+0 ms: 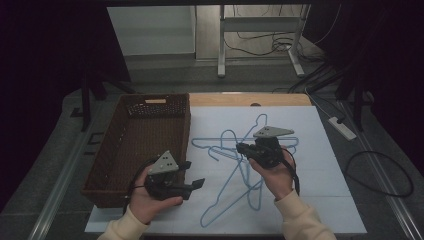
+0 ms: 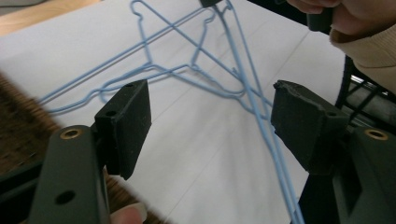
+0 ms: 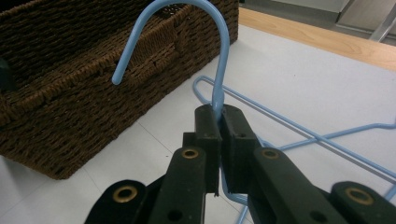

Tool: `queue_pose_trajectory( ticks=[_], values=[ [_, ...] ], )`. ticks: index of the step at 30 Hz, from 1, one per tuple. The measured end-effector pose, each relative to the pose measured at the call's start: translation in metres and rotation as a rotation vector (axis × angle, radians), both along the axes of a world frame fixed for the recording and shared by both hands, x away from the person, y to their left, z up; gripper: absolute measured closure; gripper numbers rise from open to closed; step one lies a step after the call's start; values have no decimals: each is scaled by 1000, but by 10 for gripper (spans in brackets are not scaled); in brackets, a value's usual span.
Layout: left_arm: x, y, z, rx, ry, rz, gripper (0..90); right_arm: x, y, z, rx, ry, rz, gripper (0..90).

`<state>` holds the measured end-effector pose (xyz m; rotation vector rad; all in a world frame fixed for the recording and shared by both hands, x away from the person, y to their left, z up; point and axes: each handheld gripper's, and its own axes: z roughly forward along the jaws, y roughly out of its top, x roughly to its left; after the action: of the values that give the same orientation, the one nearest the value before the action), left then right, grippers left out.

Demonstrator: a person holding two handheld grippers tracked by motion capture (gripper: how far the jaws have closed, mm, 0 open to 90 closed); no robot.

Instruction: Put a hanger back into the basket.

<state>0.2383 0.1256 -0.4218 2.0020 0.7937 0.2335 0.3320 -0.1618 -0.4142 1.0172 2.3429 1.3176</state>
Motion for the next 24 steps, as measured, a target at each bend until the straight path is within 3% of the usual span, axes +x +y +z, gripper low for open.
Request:
queue_pose_trajectory(
  ticks=[11, 17, 24],
  values=[
    [15, -31, -1, 23, 69, -55, 301, -6, 1, 7, 15, -23, -2, 868],
    [29, -52, -7, 38, 138, -77, 328, -9, 3, 10, 27, -39, -2, 868],
    [36, -71, -13, 55, 179, -110, 470, -14, 6, 14, 44, -53, -1, 868]
  ],
)
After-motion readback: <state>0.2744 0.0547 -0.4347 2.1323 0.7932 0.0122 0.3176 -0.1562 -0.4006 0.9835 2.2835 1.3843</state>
